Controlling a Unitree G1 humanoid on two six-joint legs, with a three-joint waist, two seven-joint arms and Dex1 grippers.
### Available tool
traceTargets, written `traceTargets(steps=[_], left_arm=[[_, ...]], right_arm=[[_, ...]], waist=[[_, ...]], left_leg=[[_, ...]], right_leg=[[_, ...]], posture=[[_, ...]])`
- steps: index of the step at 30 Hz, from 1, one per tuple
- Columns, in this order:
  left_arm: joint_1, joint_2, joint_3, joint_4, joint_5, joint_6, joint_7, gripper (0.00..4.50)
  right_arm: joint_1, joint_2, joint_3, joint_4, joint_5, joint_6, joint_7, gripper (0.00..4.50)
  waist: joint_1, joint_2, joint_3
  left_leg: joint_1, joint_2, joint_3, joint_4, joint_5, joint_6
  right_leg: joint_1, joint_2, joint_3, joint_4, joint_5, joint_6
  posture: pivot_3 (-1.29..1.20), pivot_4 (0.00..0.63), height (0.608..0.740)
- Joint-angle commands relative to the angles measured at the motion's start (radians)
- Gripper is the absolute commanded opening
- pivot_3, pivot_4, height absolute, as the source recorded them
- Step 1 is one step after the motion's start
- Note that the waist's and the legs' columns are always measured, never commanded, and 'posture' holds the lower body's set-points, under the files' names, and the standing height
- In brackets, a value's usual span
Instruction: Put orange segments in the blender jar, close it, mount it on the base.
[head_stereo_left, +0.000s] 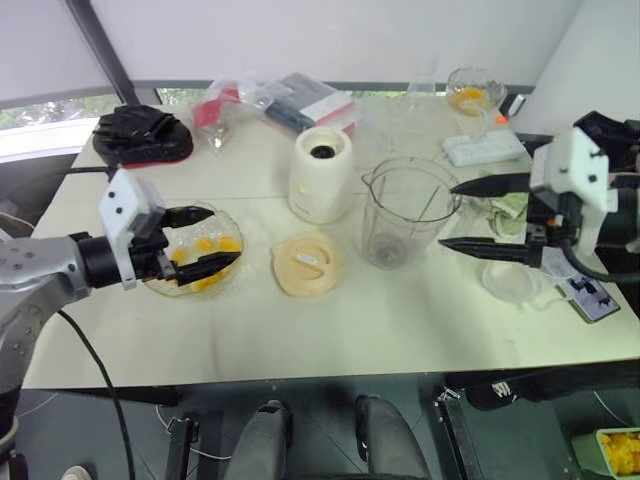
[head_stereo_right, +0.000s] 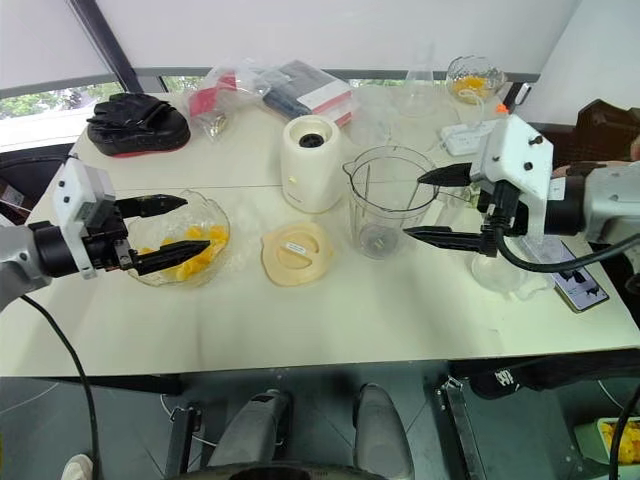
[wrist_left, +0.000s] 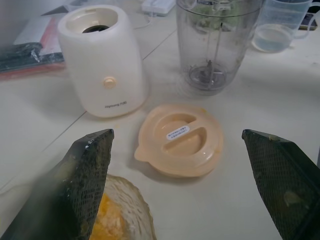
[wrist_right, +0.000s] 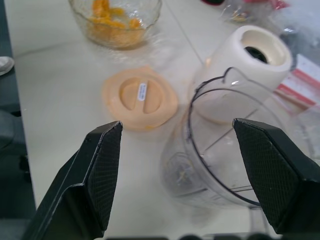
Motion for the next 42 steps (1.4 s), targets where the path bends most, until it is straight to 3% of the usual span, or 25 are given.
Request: traceTargets(steps=[1,6,17,27,35,38,42], left_arm=[[-0.016,0.005,-0.012,-0.032,0.007,-0.016,-0.002,4.29],[-0.042,-0.009,-0.026,-0.044,-0.031,0.018,0.022,4.29],[-0.086,0.015,-0.117,0.025,0.074,-0.03,-0.028,4.29],[-0.119,0.011,-0.142,0.132,0.139,-0.103,-0.083,4.29],[-0.254,0.115,-0.198,0.525,0.233,-0.207,-0.325,4.29],[-0.342,0.143,-0.319,0.749,0.347,-0.296,-0.474,4.29],[-0.486,0.101,-0.479,1.052,0.541,-0.494,-0.576,4.29]], right_arm=[[0.01,-0.001,-0.017,-0.028,-0.006,-0.007,-0.008,3.66],[0.052,0.02,-0.034,-0.054,-0.009,0.0,-0.041,3.66],[0.096,0.099,-0.02,-0.157,0.016,0.044,-0.152,3.66],[0.052,0.107,0.014,-0.112,-0.023,0.006,-0.155,3.66],[0.062,0.157,0.028,-0.136,-0.038,-0.002,-0.198,3.66],[0.101,0.184,0.005,-0.183,-0.017,0.018,-0.233,3.66],[0.172,0.209,-0.026,-0.25,0.005,0.048,-0.281,3.66]], waist=[[0.0,0.0,0.0],[0.002,0.0,0.0],[0.001,-0.001,0.0],[-0.001,0.0,0.0],[-0.001,0.0,0.0],[-0.001,0.0,0.0],[0.004,0.0,0.0]], left_leg=[[0.0,0.0,0.0,0.0,0.0,0.0],[0.0,0.0,0.0,0.0,0.0,0.0],[0.0,0.0,0.0,0.0,0.0,0.0],[0.0,0.0,0.0,0.001,0.0,0.0],[0.0,0.0,0.0,0.001,0.0,0.0],[0.0,0.0,0.0,0.0,0.0,0.0],[0.0,0.0,0.0,0.001,0.0,0.0]], right_leg=[[0.0,0.0,0.0,0.0,0.0,0.0],[0.0,0.0,0.0,0.0,0.0,0.0],[0.0,0.0,0.0,0.001,0.0,0.0],[0.0,0.0,0.0,0.001,0.0,0.0],[0.0,0.0,0.0,0.002,0.0,0.0],[0.0,0.0,0.0,0.002,0.002,0.003],[0.0,0.001,0.0,0.003,0.002,0.003]], posture=[[0.0,0.15,0.74],[0.0,0.15,0.74],[0.0,0.15,0.74],[0.0,0.15,0.74],[0.0,0.15,0.74],[0.0,0.15,0.74],[0.0,0.15,0.74]])
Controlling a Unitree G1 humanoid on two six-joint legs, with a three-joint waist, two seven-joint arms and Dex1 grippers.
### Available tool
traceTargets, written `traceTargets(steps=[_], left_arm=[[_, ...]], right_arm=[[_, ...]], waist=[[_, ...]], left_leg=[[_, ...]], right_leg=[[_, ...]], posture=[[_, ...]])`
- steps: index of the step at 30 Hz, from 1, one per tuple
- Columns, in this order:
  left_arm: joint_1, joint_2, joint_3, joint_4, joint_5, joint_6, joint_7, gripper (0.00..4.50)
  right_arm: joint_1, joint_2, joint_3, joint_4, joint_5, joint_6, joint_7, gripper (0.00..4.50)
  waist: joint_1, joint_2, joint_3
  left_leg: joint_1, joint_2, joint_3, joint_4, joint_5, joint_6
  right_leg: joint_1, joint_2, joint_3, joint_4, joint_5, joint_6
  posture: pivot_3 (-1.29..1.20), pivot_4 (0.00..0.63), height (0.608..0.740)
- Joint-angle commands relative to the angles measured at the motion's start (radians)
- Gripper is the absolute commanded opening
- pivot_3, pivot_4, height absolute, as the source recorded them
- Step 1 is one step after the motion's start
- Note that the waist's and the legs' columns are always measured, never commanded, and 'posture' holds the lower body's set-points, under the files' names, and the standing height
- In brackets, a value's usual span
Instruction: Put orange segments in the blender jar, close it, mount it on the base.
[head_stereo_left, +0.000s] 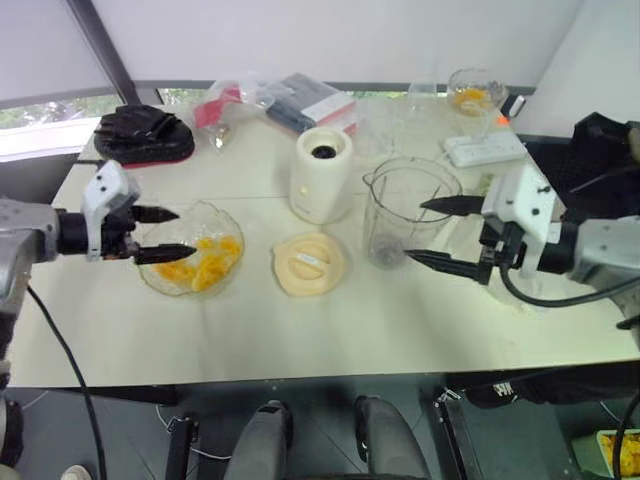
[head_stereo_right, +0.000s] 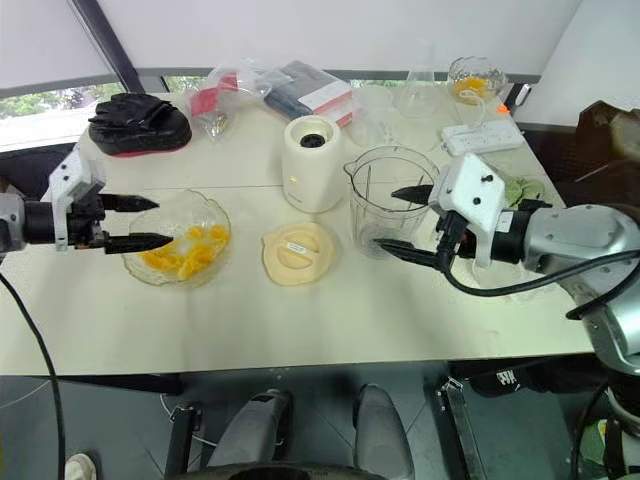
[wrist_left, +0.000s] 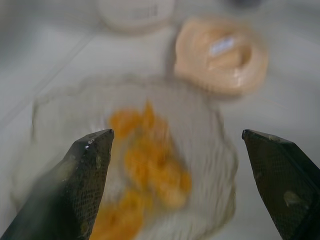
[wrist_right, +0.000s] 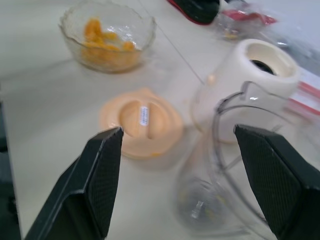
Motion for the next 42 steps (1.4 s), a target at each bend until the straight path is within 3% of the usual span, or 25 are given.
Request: traceTargets(steps=[1,5,9,15,23,26,32,33,42], left_arm=[[-0.101,-0.033,-0.088,0.212,0.15,-0.171,-0.061,4.29],[-0.2,-0.149,-0.136,0.46,0.267,-0.333,0.014,4.29],[-0.229,-0.21,-0.125,0.588,0.301,-0.369,0.021,4.29],[-0.218,-0.272,-0.127,0.666,0.338,-0.377,0.012,4.29],[-0.21,-0.32,-0.14,0.721,0.422,-0.455,0.158,4.29],[-0.207,-0.327,-0.131,0.736,0.431,-0.472,0.187,3.41],[-0.205,-0.343,-0.1,0.757,0.422,-0.48,0.249,0.32],[-0.208,-0.347,-0.088,0.759,0.414,-0.477,0.258,0.02],[-0.182,-0.303,0.096,0.614,0.251,-0.5,0.187,0.02]], right_arm=[[0.027,0.016,-0.056,-0.075,0.038,0.022,-0.042,3.66],[0.05,0.022,-0.063,-0.124,0.054,0.048,-0.08,3.66],[0.084,0.024,-0.094,-0.167,0.087,0.082,-0.116,3.66],[0.138,0.015,-0.13,-0.2,0.101,0.1,-0.141,3.66],[0.12,0.0,-0.122,-0.192,0.101,0.097,-0.146,3.66],[0.115,0.001,-0.121,-0.193,0.1,0.098,-0.152,3.69],[0.11,0.002,-0.113,-0.191,0.095,0.098,-0.161,3.69],[0.109,0.001,-0.112,-0.191,0.094,0.098,-0.161,3.69],[0.086,0.004,-0.076,-0.167,0.076,0.079,-0.149,3.69]], waist=[[-0.001,0.0,0.0],[0.0,-0.001,-0.001],[-0.008,-0.002,-0.001],[-0.003,-0.002,-0.001],[-0.003,-0.003,-0.002],[-0.003,-0.003,-0.002],[-0.002,-0.003,-0.003],[-0.003,-0.003,-0.003],[-0.003,-0.005,-0.002]], left_leg=[[0.0,0.0,0.0,0.0,0.0,0.0],[0.0,0.0,0.0,0.002,0.0,0.0],[0.0,0.0,0.0,0.002,0.0,0.0],[0.0,0.0,0.0,0.002,0.0,0.0],[0.001,0.0,0.0,0.003,0.0,0.0],[0.001,0.0,0.0,0.003,0.0,0.0],[0.003,0.0,0.0,0.004,0.0,0.0],[0.003,0.0,0.0,0.005,0.0,0.0],[0.003,0.0,-0.001,0.006,0.0,0.0]], right_leg=[[0.0,0.0,0.0,0.0,0.0,0.0],[0.001,0.0,0.0,0.0,0.0,0.0],[0.0,0.0,0.0,0.001,0.001,0.002],[0.0,0.0,0.0,0.003,0.002,0.003],[0.0,0.0,0.0,0.003,0.002,0.003],[0.001,0.0,0.0,0.005,0.002,0.003],[0.001,0.0,0.0,0.008,0.002,0.003],[0.001,0.0,0.0,0.009,0.002,0.003],[0.001,0.0,0.0,0.012,0.002,0.003]], posture=[[0.0,0.15,0.74],[0.0,0.15,0.74],[0.0,0.15,0.74],[0.0,0.15,0.74],[0.0,0.15,0.74],[0.0,0.15,0.74],[0.0,0.15,0.74],[0.0,0.15,0.74],[0.0,0.15,0.74]])
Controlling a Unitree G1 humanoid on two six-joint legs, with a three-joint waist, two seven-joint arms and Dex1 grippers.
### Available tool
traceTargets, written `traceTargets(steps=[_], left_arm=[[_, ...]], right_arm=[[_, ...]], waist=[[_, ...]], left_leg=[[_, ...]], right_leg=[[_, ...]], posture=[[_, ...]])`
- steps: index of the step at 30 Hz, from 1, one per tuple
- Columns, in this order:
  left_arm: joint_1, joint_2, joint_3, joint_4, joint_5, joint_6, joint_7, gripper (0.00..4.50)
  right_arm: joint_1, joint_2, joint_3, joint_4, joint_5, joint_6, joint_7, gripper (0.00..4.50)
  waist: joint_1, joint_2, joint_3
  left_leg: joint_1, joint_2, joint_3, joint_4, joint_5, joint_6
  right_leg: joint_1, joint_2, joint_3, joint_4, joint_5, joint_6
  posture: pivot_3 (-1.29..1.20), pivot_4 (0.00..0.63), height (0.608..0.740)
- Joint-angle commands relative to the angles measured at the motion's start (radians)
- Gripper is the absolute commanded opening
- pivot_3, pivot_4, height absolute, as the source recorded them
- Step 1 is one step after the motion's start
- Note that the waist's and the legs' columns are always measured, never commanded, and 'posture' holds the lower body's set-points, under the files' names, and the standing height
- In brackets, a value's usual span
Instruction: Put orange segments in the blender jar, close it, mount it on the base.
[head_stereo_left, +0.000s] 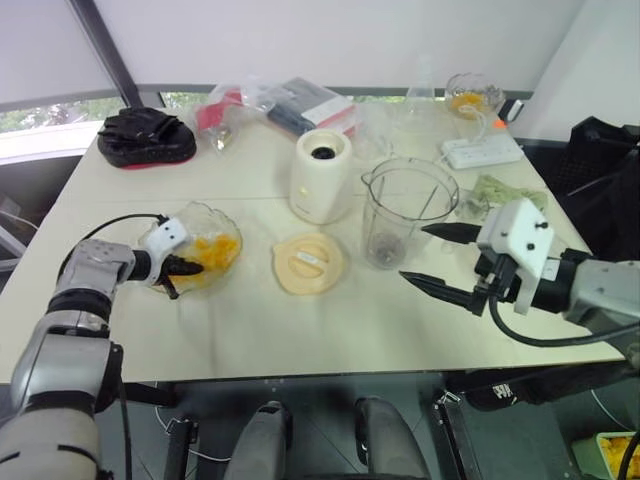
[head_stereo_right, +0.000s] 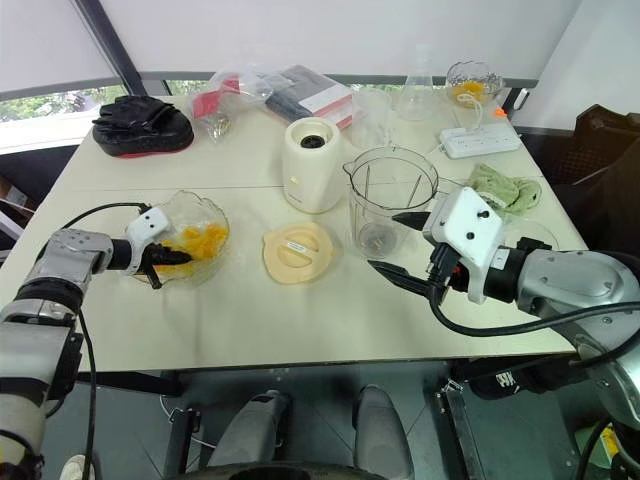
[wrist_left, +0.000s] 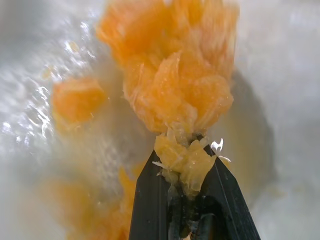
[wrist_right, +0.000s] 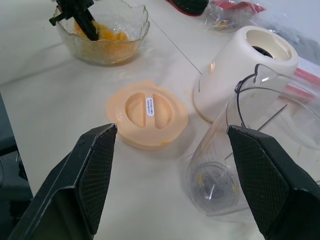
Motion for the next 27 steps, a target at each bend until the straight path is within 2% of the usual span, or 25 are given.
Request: traceTargets(steps=[1,6,11,16,18,20,24,27], left_arm=[[0.017,0.051,0.111,-0.137,-0.107,-0.007,-0.034,0.02],[0.119,0.07,0.239,-0.451,-0.245,0.124,-0.004,0.02],[0.209,0.054,0.338,-0.805,-0.373,0.33,0.115,0.02],[0.157,0.015,0.326,-0.976,-0.443,0.459,0.189,0.02],[0.059,-0.018,0.28,-0.972,-0.459,0.487,0.176,0.02],[-0.09,-0.074,0.224,-0.89,-0.447,0.473,0.142,0.02],[-0.361,-0.191,0.147,-0.589,-0.39,0.354,0.054,0.02],[-0.573,-0.31,0.105,-0.272,-0.325,0.188,-0.002,0.02]], right_arm=[[-0.026,-0.009,0.016,0.002,-0.015,-0.03,0.01,3.69],[-0.063,-0.004,0.063,0.037,-0.032,-0.055,0.036,3.69],[-0.097,-0.002,0.1,0.067,-0.044,-0.07,0.062,3.69],[-0.109,0.003,0.115,0.077,-0.054,-0.072,0.063,3.69],[-0.106,0.008,0.122,0.071,-0.059,-0.067,0.054,3.69],[-0.094,0.017,0.12,0.052,-0.057,-0.056,0.036,3.69],[-0.042,0.026,0.096,-0.002,-0.051,-0.03,-0.008,3.69],[0.016,0.047,0.059,-0.075,-0.039,0.01,-0.075,3.69]], waist=[[0.0,0.0,0.0],[-0.003,0.0,0.0],[-0.002,0.0,0.0],[0.002,0.0,0.0],[0.006,-0.001,0.0],[0.014,-0.002,0.001],[0.019,-0.002,0.001],[0.017,-0.002,0.0]], left_leg=[[0.0,0.0,0.0,0.0,0.0,0.0],[-0.001,0.0,0.0,-0.001,0.0,0.0],[-0.001,0.0,0.0,-0.001,0.0,0.0],[-0.001,0.0,-0.001,0.0,0.0,0.0],[-0.001,0.0,-0.001,0.0,0.0,0.0],[-0.002,-0.001,-0.001,0.002,0.0,-0.001],[-0.003,-0.001,-0.001,0.006,0.0,-0.001],[-0.003,-0.001,0.0,0.006,0.0,0.0]], right_leg=[[0.0,0.0,0.0,0.0,0.0,0.0],[-0.001,0.0,0.0,-0.001,0.0,0.0],[-0.001,0.0,0.0,0.0,0.0,0.0],[-0.001,0.0,0.0,0.0,0.0,0.0],[0.0,0.0,0.0,0.0,0.0,0.0],[0.0,0.0,0.0,0.0,0.0,0.0],[0.001,0.0,0.0,-0.001,0.0,0.0],[0.001,0.0,0.0,-0.003,0.0,0.0]], posture=[[0.0,0.15,0.74],[0.0,0.15,0.74],[0.0,0.15,0.74],[0.0,0.15,0.74],[0.0,0.15,0.74],[0.0,0.15,0.74],[0.0,0.15,0.74],[0.0,0.15,0.74]])
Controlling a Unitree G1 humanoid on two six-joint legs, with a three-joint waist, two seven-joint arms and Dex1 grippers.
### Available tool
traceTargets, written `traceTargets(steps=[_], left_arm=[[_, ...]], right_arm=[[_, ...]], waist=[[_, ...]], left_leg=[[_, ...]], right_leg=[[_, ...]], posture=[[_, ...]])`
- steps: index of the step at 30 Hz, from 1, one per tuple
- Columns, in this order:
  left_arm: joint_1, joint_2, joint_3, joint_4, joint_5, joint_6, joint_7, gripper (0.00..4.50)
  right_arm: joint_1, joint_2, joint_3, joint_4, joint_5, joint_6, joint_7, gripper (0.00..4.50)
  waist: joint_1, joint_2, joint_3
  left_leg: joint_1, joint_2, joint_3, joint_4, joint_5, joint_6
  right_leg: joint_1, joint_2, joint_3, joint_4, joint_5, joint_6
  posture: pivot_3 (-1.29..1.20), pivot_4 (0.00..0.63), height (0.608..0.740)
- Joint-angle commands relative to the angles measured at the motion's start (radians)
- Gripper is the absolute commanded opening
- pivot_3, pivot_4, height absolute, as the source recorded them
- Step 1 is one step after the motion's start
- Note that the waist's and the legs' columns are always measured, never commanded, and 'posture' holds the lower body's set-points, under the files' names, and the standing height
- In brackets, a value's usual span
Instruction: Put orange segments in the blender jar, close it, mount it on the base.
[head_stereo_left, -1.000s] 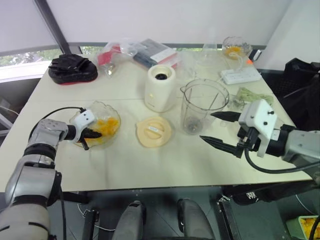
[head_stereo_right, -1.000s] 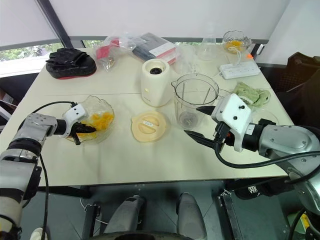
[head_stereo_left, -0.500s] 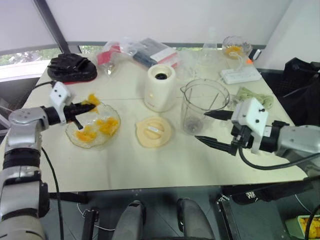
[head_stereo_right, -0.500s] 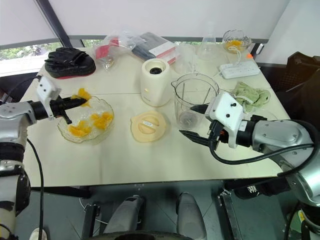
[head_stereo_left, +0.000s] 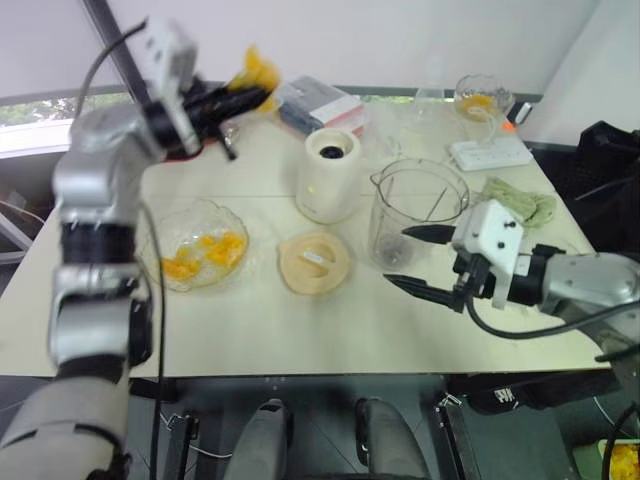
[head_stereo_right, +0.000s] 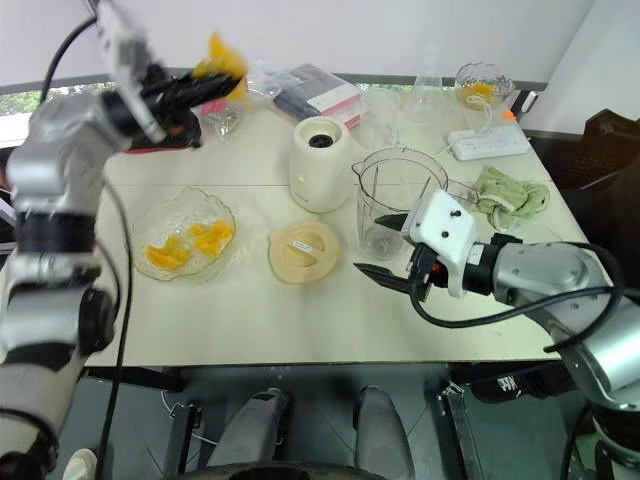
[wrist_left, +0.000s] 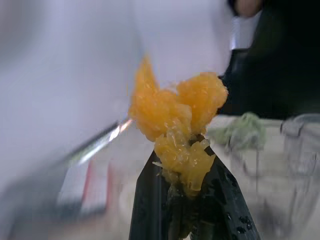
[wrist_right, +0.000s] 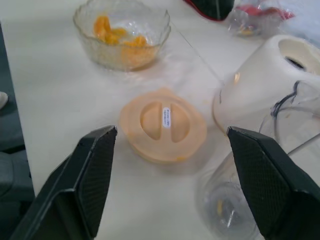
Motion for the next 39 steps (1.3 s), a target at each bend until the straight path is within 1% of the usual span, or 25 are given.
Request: traceTargets(steps=[1,4,6,8,11,15,17,21,24,29,32,37,39], left_arm=[[-0.196,-0.116,-0.038,0.331,0.081,-0.201,-0.063,0.02],[-0.293,-0.224,-0.048,0.519,0.127,-0.286,-0.089,0.02],[-0.323,-0.282,-0.049,0.594,0.156,-0.322,-0.093,0.02],[-0.342,-0.354,-0.061,0.646,0.197,-0.346,-0.08,0.02],[-0.343,-0.417,-0.088,0.691,0.272,-0.379,-0.033,0.02],[-0.321,-0.469,-0.136,0.723,0.38,-0.39,0.053,0.02],[-0.315,-0.489,-0.154,0.73,0.425,-0.394,0.088,0.02],[-0.32,-0.519,-0.16,0.737,0.474,-0.394,0.116,0.02],[-0.319,-0.542,-0.156,0.74,0.497,-0.394,0.132,0.89],[-0.327,-0.56,-0.128,0.739,0.5,-0.393,0.137,3.28],[-0.344,-0.56,-0.102,0.738,0.485,-0.385,0.135,3.28],[-0.376,-0.555,-0.063,0.733,0.474,-0.378,0.098,3.28],[-0.395,-0.543,-0.017,0.728,0.438,-0.367,0.073,3.28]], right_arm=[[0.06,0.029,-0.075,-0.121,0.022,0.043,-0.089,3.69],[0.144,0.064,-0.126,-0.216,0.034,0.092,-0.174,3.69],[0.196,0.077,-0.156,-0.261,0.05,0.107,-0.228,3.69],[0.279,0.057,-0.193,-0.277,0.098,0.065,-0.307,3.69],[0.376,0.005,-0.199,-0.278,0.169,-0.026,-0.449,3.69],[0.506,-0.091,-0.131,-0.278,0.24,-0.209,-0.659,3.69],[0.605,-0.139,-0.103,-0.278,0.23,-0.308,-0.738,3.69],[0.767,-0.251,-0.112,-0.278,0.221,-0.469,-0.842,3.69],[0.869,-0.312,-0.15,-0.278,0.215,-0.558,-0.904,3.69],[0.961,-0.4,-0.14,-0.278,0.206,-0.672,-0.996,3.69],[1.014,-0.429,-0.149,-0.278,0.199,-0.708,-1.022,3.69],[1.085,-0.414,-0.241,-0.278,0.203,-0.708,-0.998,3.69],[1.096,-0.401,-0.266,-0.278,0.207,-0.693,-0.982,3.69]], waist=[[0.004,0.0,0.0],[0.01,-0.001,0.0],[0.007,0.0,0.0],[0.005,-0.001,0.0],[0.007,-0.001,0.001],[0.006,-0.001,0.001],[0.008,-0.001,0.001],[0.011,-0.002,0.001],[0.012,-0.003,0.002],[0.011,-0.003,0.002],[0.012,-0.003,0.002],[0.012,-0.004,0.002],[0.012,-0.004,0.003]], left_leg=[[0.0,0.0,0.0,0.0,0.0,0.0],[-0.001,0.0,-0.001,0.0,0.0,0.001],[-0.002,0.0,0.0,0.0,-0.001,0.002],[-0.003,0.0,0.0,0.0,-0.002,0.003],[-0.003,0.0,0.0,0.0,-0.002,0.003],[-0.002,0.0,0.0,0.0,-0.002,0.003],[-0.002,0.0,0.0,0.0,-0.002,0.003],[-0.003,0.0,0.0,0.0,-0.002,0.003],[-0.003,-0.001,0.001,0.0,-0.002,0.003],[-0.002,-0.001,0.001,0.0,-0.002,0.003],[-0.002,-0.001,0.001,0.0,-0.002,0.003],[-0.002,-0.001,0.001,0.001,-0.002,0.003],[-0.002,-0.001,0.001,0.001,-0.002,0.004]], right_leg=[[0.0,0.0,0.0,0.0,0.0,0.0],[0.0,0.0,0.0,-0.001,-0.001,0.001],[0.0,0.0,0.0,-0.003,-0.001,0.001],[0.0,0.0,0.0,-0.004,-0.001,0.001],[0.0,0.0,0.0,-0.005,0.0,0.002],[0.0,0.0,0.0,-0.005,0.0,0.002],[0.001,0.0,0.0,-0.005,0.0,0.002],[0.002,0.0,0.001,-0.007,0.0,0.003],[0.004,0.0,0.001,-0.01,0.001,0.004],[0.005,0.0,0.001,-0.012,0.0,0.004],[0.005,0.0,0.001,-0.012,0.0,0.004],[0.006,0.0,0.001,-0.013,0.0,0.004],[0.007,0.0,0.001,-0.013,0.0,0.004]], posture=[[0.0,0.15,0.74],[0.0,0.15,0.74],[0.0,0.15,0.74],[0.0,0.15,0.74],[0.0,0.15,0.74],[0.0,0.15,0.74],[0.0,0.15,0.74],[0.0,0.15,0.74],[0.0,0.15,0.74],[0.0,0.15,0.74],[0.0,0.15,0.74],[0.0,0.15,0.74],[0.0,0.15,0.74]])
